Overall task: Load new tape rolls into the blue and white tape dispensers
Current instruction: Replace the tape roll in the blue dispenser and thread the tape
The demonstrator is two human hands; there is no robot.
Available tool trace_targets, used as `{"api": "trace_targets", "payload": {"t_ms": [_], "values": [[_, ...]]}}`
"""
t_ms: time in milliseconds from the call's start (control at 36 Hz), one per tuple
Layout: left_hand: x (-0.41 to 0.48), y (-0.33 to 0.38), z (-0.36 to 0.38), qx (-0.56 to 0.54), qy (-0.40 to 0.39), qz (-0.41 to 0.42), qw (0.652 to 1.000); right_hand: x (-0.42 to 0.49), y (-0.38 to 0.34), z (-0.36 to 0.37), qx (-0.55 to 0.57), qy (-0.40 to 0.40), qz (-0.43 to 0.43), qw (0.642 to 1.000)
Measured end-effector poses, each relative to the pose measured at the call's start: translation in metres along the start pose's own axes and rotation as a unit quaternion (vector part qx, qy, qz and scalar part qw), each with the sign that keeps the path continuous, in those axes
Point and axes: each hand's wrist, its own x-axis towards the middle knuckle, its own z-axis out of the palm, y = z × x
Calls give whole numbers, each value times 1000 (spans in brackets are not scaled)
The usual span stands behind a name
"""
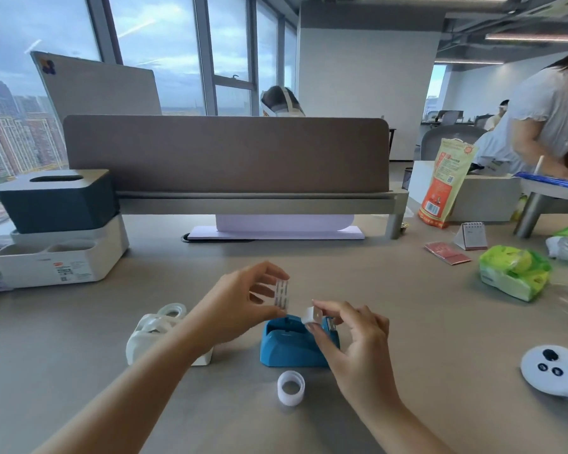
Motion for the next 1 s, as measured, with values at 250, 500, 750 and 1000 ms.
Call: {"api": "trace_targets", "payload": {"t_ms": [250, 500, 750, 1000], "values": [[-38, -11, 25, -60, 64, 29, 996, -5, -6, 0, 25, -9, -21, 999], [-39, -22, 34, -75, 84, 27, 993, -3, -8, 2, 16, -3, -31, 999], [-43, -24, 35, -89, 91, 26, 992, -4, -8, 2, 21, 0, -42, 999], [-45, -17, 36, -123, 90, 28, 988, -3, -9, 2, 20, 16, -52, 998]]}}
